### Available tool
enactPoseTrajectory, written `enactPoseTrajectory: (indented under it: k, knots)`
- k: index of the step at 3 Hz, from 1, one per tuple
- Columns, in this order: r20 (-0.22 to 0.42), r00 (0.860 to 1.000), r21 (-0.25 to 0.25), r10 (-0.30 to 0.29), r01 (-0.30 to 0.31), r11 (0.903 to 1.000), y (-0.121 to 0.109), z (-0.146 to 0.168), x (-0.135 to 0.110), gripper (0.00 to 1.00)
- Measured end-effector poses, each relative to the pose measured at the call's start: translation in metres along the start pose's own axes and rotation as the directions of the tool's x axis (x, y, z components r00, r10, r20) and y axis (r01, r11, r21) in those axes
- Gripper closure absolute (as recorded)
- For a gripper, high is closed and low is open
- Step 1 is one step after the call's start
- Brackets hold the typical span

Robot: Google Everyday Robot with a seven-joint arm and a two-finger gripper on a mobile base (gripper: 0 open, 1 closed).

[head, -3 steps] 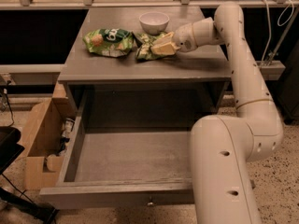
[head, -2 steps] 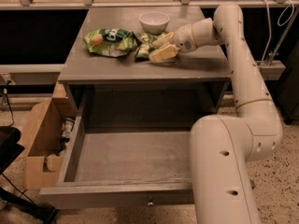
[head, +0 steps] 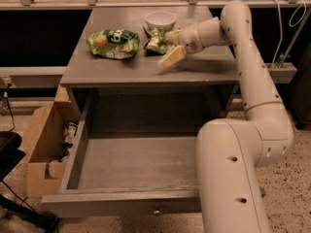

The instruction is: Place green jalapeno chip bag into top drawer

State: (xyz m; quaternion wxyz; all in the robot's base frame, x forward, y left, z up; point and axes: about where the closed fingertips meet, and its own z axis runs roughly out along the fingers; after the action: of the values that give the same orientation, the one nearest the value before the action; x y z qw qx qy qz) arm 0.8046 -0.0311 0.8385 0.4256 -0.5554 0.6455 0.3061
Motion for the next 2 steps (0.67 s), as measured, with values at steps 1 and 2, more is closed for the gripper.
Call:
enactPoseTrajectory:
  k: [1,2]
  knots:
    - [-0.024,1.000,0.019,-0.007,0.007,0.9998,-0.001,-0.008,-0.009,0.00]
    - [-0.158,0.987,0.060,-0.019,0.029,0.9978,0.008,-0.038,-0.047,0.00]
